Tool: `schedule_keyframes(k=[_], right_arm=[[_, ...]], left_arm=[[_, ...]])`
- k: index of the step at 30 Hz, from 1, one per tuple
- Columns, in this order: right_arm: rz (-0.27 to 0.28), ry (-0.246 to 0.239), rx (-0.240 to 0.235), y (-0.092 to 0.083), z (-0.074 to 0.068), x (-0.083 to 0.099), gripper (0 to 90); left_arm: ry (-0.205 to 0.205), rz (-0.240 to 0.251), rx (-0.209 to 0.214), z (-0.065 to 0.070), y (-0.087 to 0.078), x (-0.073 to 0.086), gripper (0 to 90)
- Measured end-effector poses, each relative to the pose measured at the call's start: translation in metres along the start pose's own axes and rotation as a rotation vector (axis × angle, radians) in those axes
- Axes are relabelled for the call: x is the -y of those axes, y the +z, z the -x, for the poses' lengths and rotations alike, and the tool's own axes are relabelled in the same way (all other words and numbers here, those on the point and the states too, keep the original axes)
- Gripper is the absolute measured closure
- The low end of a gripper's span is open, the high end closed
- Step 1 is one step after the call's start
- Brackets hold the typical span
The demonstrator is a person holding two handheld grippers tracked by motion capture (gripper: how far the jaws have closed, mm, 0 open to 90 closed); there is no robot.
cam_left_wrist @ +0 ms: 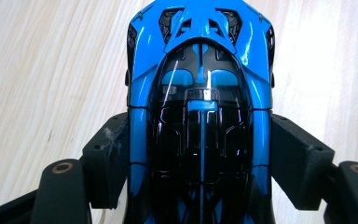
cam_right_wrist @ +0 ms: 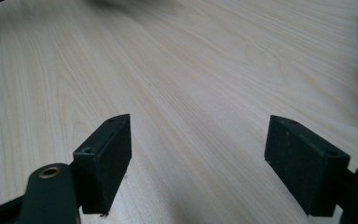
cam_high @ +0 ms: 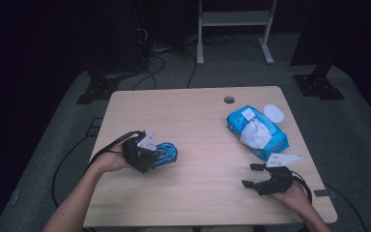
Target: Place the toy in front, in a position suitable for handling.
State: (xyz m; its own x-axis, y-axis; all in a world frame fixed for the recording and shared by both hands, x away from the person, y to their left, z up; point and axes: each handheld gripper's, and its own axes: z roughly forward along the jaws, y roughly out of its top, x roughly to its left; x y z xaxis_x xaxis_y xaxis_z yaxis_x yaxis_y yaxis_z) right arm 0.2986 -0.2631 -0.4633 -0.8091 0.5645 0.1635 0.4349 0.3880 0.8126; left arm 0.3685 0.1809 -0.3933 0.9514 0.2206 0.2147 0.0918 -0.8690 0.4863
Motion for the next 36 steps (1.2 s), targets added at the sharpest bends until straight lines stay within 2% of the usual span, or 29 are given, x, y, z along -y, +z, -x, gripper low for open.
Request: schedule_keyframes(k=[8, 13, 15, 17, 23, 26, 32, 36], right_arm=[[0.002, -0.003, 0.001, -0.001, 0.000, 0.000, 22.3], [0.008, -0.004, 0.002, -0.002, -0.001, 0.000, 22.4], [0.009, -0.006, 0.003, -0.002, -0.001, 0.000, 22.4], [0.011, -0.004, 0.004, -0.003, -0.001, 0.000, 22.4], [0.016, -0.008, 0.004, -0.004, -0.001, 0.000, 22.4], [0.017, -0.007, 0.004, -0.004, -0.002, 0.000, 22.3], [0.017, -0.009, 0.004, -0.004, -0.002, 0.000, 22.4], [0.016, -0.010, 0.005, -0.004, -0.002, 0.000, 22.3]], left_arm=[[0.035, 0.050, 0.008, 0.014, 0.006, -0.017, 28.3], [0.066, 0.076, 0.030, 0.024, 0.012, -0.029, 28.3], [0.066, 0.093, 0.048, 0.028, 0.016, -0.032, 28.3], [0.085, 0.079, 0.047, 0.032, 0.020, -0.035, 28.3], [0.098, 0.101, 0.073, 0.041, 0.032, -0.045, 28.3], [0.097, 0.129, 0.095, 0.046, 0.040, -0.048, 28.3], [0.105, 0.129, 0.117, 0.058, 0.060, -0.050, 28.3], [0.106, 0.139, 0.127, 0.062, 0.065, -0.052, 28.3]])
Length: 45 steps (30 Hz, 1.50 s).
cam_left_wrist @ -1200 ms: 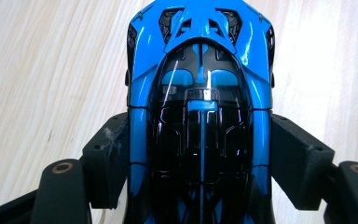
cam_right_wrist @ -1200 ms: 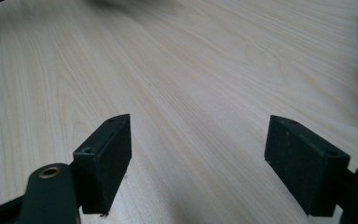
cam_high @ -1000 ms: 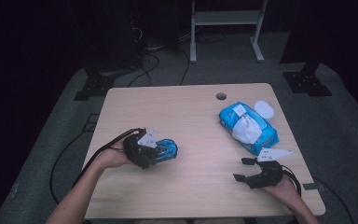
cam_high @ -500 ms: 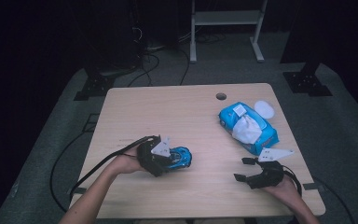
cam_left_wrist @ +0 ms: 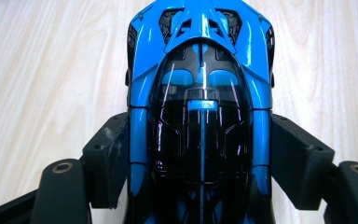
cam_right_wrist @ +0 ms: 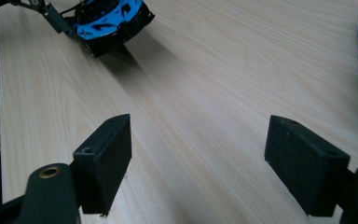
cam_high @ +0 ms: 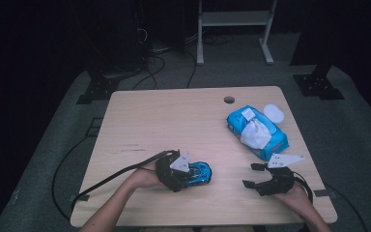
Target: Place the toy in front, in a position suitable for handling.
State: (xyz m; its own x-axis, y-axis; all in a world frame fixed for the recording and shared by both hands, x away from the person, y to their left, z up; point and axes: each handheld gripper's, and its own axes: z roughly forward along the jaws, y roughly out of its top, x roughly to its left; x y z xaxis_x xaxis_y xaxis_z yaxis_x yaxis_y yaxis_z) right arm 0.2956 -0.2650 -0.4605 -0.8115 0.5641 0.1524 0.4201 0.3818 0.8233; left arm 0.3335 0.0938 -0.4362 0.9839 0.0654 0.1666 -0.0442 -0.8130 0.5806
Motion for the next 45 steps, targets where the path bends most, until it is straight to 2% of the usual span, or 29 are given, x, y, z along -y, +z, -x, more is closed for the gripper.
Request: schedule_keyframes(k=[7, 31, 38, 42, 45], right_arm=[[0.000, -0.001, 0.001, 0.000, 0.000, 0.000, 22.4], [-0.004, -0.005, 0.001, 0.001, -0.001, 0.000, 22.4], [-0.002, -0.006, 0.001, 0.000, -0.001, 0.000, 22.3], [0.006, -0.007, 0.006, -0.001, -0.001, 0.000, 22.3], [0.010, -0.009, 0.016, -0.002, 0.000, -0.002, 22.3]], left_arm=[[-0.004, 0.004, 0.017, 0.005, 0.009, 0.000, 28.3], [-0.032, 0.005, 0.039, 0.000, 0.026, 0.004, 28.1], [-0.041, 0.022, 0.015, 0.002, 0.026, 0.005, 27.1], [-0.043, 0.077, -0.006, 0.003, 0.017, 0.005, 27.3], [-0.047, 0.092, -0.035, 0.004, 0.011, 0.005, 25.5]])
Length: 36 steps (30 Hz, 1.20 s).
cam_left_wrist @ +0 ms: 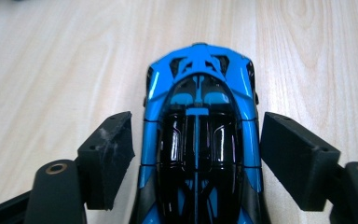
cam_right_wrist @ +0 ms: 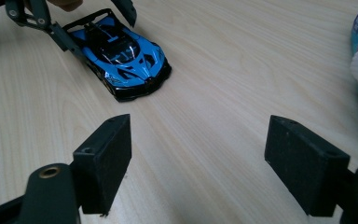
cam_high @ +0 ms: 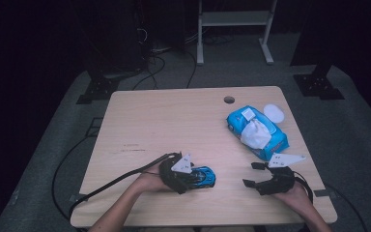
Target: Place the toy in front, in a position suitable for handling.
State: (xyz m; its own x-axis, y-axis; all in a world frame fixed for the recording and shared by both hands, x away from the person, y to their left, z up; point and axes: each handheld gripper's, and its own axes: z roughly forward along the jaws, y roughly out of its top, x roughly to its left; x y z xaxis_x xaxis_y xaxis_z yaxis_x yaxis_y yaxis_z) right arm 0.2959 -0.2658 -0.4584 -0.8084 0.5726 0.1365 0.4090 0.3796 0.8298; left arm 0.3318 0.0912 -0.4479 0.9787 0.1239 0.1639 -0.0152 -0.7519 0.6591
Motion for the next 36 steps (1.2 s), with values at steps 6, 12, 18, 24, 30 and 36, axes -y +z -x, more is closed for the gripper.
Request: schedule_keyframes(k=[6, 12, 18, 24, 30, 36], right_arm=[[0.033, -0.016, 0.046, -0.004, 0.004, -0.009, 22.3], [0.050, -0.013, 0.096, -0.006, 0.011, -0.012, 21.4], [0.094, -0.025, 0.212, -0.010, 0.026, -0.026, 20.9], [0.091, -0.029, 0.305, -0.005, 0.042, -0.038, 20.2], [0.074, -0.041, 0.356, 0.003, 0.053, -0.049, 20.1], [0.047, -0.034, 0.406, 0.013, 0.067, -0.058, 20.4]], left_arm=[[-0.027, 0.081, -0.099, 0.001, -0.018, 0.002, 24.9], [-0.056, 0.100, -0.143, 0.010, -0.028, 0.010, 22.3], [-0.080, 0.133, -0.169, 0.020, -0.032, 0.016, 20.8], [-0.118, 0.162, -0.191, 0.027, -0.031, 0.025, 19.1], [-0.134, 0.170, -0.205, 0.030, -0.033, 0.031, 17.3], [-0.154, 0.179, -0.227, 0.029, -0.036, 0.038, 14.7]])
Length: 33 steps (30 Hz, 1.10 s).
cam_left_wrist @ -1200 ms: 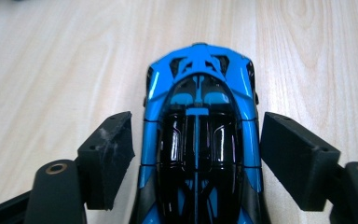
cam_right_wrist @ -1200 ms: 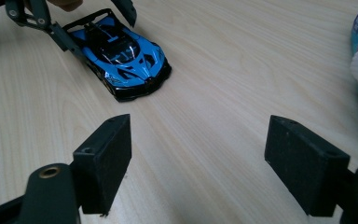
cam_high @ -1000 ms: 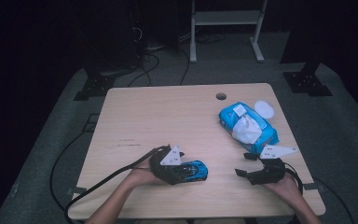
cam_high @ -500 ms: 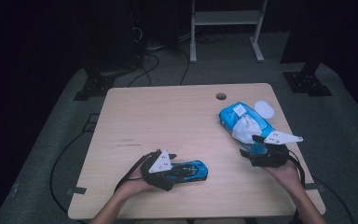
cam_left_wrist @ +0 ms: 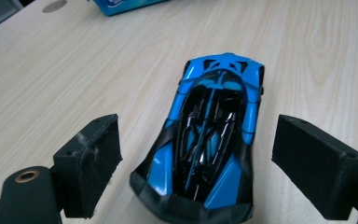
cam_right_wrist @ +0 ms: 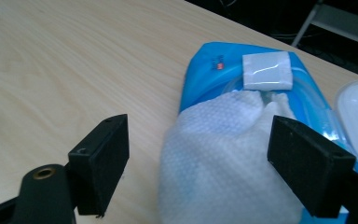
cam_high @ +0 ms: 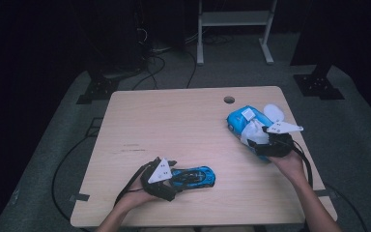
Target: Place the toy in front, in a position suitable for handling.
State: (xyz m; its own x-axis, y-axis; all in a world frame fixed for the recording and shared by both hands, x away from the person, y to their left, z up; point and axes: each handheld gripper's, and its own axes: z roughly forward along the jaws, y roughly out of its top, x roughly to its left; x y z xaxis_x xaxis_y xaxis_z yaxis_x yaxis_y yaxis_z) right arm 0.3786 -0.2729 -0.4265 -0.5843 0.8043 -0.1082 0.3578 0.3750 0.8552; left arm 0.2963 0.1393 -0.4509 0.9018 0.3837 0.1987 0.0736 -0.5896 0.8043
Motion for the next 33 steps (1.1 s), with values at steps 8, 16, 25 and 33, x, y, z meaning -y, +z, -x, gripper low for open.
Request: schedule_keyframes(k=[8, 16, 25, 33], right_arm=[[-0.038, 0.025, 0.044, 0.018, 0.010, 0.000, 27.9], [-0.066, 0.023, 0.075, 0.020, 0.012, 0.001, 62.3], [-0.065, 0.036, 0.052, 0.012, 0.013, -0.003, 84.8], [-0.027, 0.056, -0.003, 0.002, 0.013, -0.009, 86.1]], left_arm=[[-0.018, -0.010, -0.016, -0.007, -0.002, 0.010, 12.6], [-0.032, -0.012, -0.026, -0.012, 0.000, 0.016, 11.6], [-0.039, -0.005, -0.019, -0.013, 0.000, 0.017, 11.6], [-0.051, 0.002, -0.020, -0.014, 0.001, 0.018, 11.6]])
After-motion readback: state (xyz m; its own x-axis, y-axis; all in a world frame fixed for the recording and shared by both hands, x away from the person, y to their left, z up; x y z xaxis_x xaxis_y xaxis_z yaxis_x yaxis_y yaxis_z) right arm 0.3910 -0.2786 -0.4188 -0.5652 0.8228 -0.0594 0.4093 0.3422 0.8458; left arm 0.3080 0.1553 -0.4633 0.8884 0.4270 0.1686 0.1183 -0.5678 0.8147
